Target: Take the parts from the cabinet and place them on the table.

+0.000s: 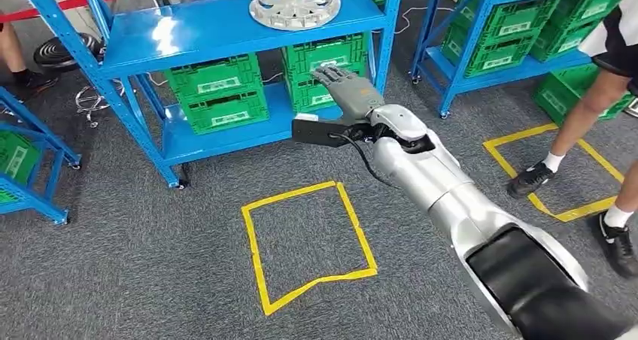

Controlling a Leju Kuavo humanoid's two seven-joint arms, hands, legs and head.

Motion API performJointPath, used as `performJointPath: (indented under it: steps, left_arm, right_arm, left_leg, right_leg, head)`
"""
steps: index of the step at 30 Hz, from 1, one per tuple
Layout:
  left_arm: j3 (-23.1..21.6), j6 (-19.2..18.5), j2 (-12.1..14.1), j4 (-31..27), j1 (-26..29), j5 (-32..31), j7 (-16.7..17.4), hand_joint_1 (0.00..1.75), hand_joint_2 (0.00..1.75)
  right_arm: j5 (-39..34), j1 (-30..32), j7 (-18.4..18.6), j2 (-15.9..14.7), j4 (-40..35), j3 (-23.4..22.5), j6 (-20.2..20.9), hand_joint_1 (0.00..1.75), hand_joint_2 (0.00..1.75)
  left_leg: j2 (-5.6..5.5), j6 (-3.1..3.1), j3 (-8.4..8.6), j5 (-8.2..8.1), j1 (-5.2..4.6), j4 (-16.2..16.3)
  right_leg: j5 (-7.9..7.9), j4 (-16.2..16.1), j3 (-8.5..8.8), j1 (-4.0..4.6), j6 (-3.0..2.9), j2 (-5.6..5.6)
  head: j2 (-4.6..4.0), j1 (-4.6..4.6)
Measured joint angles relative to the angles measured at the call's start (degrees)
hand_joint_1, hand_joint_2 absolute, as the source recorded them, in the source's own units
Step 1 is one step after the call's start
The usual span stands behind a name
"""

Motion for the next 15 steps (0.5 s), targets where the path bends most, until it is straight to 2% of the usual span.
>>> performJointPath:
  steps: [1,2,3,4,6,10,14,15]
  left_arm:
    - [0.0,0.0,0.02,-0.07,-0.02,-0.15,0.0,0.0,0.0]
    - [0.0,0.02,0.04,-0.07,-0.04,-0.35,-0.02,0.0,0.0]
    - [0.0,0.02,-0.02,-0.07,-0.12,-0.42,-0.04,0.0,0.0]
    - [-0.02,0.0,-0.11,-0.04,-0.16,-0.52,-0.07,0.0,0.0]
    - [-0.02,0.04,-0.35,-0.04,-0.05,-0.68,-0.04,0.0,0.0]
    - [-0.02,0.07,-0.44,-0.09,-0.18,-0.9,-0.15,0.0,0.0]
    - [-0.02,0.11,-0.52,-0.09,-0.19,-0.92,-0.48,0.0,0.0]
    - [-0.02,0.13,-0.52,-0.09,-0.19,-0.92,-0.5,0.0,0.0]
  right_arm:
    - [0.0,-0.14,0.53,0.0,0.0,0.04,-0.2,0.0,0.0]
    - [0.0,-0.27,1.35,0.0,0.02,0.04,-0.44,0.0,0.0]
    - [0.04,-0.5,2.15,-0.02,0.11,0.04,-0.7,0.0,0.0]
    - [0.17,-0.63,2.65,0.0,0.26,0.04,-0.85,0.0,0.0]
    - [0.2,-0.65,2.91,-0.02,0.53,0.04,-1.09,0.0,0.0]
    - [0.2,-0.88,2.93,-0.02,0.94,0.04,-1.29,0.0,0.0]
    - [0.17,-0.97,2.71,0.0,1.42,0.07,-1.36,0.0,0.0]
    - [0.17,-0.97,2.65,0.0,1.49,0.07,-1.36,0.0,0.0]
  left_leg:
    - [0.26,0.12,2.44,2.8,0.02,-5.43]
    - [0.68,0.27,3.75,3.01,-0.03,-8.74]
    - [0.64,0.43,4.59,2.5,-0.4,-9.78]
    - [0.5,0.93,4.35,2.61,-0.1,-9.64]
    - [0.35,0.85,4.32,2.83,-0.05,-9.84]
    - [0.07,1.59,4.32,2.81,-0.16,-9.84]
    - [0.11,1.9,4.27,2.87,-0.23,-9.82]
    - [0.11,1.92,4.26,2.89,-0.27,-9.81]
  right_leg:
    - [-0.17,0.19,0.05,-0.03,0.24,-0.11]
    - [-0.34,0.34,0.01,-0.02,0.52,-0.25]
    - [-0.45,0.66,-0.35,0.43,0.8,-0.22]
    - [-0.25,0.44,-0.51,0.53,1.09,-0.22]
    - [-0.1,0.41,-0.44,0.78,-0.26,-0.19]
    - [0.21,-0.39,0.09,0.78,0.23,-0.4]
    - [0.51,-0.77,0.19,0.73,0.89,-0.39]
    - [0.52,-0.8,0.19,0.68,1.27,-0.39]
  head:
    - [0.0,-0.02]
    - [0.0,0.0]
    - [0.0,-0.13]
    - [0.0,0.0]
    - [-0.02,0.11]
    - [0.0,0.09]
    - [0.0,0.09]
    - [0.0,0.09]
